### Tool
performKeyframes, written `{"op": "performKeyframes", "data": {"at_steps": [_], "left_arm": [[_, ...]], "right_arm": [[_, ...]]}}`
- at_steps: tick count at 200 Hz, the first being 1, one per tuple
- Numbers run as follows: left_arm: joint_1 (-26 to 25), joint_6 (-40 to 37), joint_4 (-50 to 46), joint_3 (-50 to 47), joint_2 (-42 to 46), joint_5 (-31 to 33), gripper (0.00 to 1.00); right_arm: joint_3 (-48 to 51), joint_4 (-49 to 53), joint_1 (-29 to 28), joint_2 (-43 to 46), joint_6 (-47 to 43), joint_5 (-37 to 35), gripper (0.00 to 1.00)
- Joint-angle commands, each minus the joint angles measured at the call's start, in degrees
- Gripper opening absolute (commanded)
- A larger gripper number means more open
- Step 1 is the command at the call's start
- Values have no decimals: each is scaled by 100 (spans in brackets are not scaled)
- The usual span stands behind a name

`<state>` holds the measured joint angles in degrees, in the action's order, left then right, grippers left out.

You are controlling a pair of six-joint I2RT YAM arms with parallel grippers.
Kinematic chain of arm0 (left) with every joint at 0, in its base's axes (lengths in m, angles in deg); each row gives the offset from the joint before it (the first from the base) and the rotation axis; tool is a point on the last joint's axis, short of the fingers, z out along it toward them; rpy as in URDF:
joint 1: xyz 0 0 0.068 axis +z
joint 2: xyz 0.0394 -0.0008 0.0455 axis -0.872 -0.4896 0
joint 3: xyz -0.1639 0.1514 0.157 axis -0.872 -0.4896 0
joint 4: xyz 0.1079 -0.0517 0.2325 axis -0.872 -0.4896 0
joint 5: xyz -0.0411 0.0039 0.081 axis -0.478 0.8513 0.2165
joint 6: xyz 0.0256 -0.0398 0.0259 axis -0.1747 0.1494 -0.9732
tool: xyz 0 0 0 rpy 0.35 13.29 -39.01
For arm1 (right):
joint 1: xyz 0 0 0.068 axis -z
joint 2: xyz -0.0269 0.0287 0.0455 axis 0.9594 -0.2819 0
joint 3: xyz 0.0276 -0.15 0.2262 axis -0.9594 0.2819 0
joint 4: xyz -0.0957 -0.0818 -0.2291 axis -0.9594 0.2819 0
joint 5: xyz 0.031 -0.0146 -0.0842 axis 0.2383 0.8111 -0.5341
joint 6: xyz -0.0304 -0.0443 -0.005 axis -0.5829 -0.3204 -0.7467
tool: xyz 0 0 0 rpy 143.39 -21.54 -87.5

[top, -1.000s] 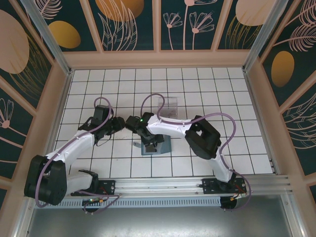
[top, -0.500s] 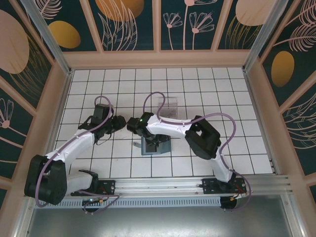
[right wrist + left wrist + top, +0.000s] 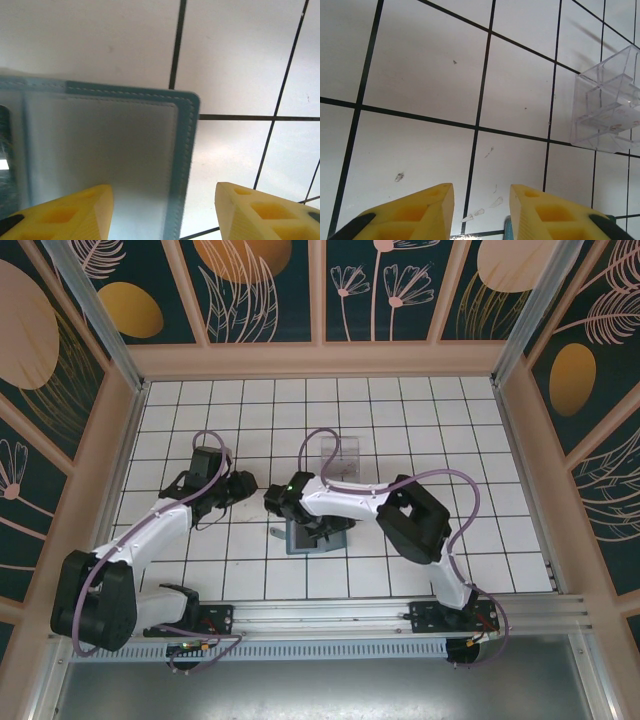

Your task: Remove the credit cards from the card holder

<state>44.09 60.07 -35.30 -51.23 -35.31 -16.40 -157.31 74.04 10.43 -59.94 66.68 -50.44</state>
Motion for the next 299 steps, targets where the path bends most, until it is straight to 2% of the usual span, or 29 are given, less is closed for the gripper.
{"op": "performKeyframes", "data": {"at_steps": [1,46,80,119,151,195,222,238,259,299], "left_arm": [[26,-139,-76,201,-63,-200,36],[-59,-167,-126,378,-188,-406,36],[-431,-135,-198,518,-295,-357,35],[-868,241,-39,475,-249,-339,36],[-1053,584,147,231,-26,-346,34],[-1249,946,584,-257,208,-633,33],[-1480,1061,694,-328,82,-642,33],[-1618,1175,790,-367,4,-651,32],[-1769,1283,656,-292,-195,-567,26],[-2180,1450,339,-112,-605,-114,20]], "right_arm": [[272,-10,33,355,276,-219,57],[601,-282,128,615,258,-214,57],[796,-937,234,1094,-50,134,57],[1226,-1996,527,1802,-419,1046,56],[1704,-3077,943,2408,-662,2127,56],[2662,-4845,1626,2875,-704,4387,51],[3109,-5748,1888,2854,-577,5384,50],[3264,-6030,1951,2757,-528,5635,48],[3506,-6379,1969,2693,-429,5778,47],[3761,-6628,1967,2500,-313,5746,36]]}}
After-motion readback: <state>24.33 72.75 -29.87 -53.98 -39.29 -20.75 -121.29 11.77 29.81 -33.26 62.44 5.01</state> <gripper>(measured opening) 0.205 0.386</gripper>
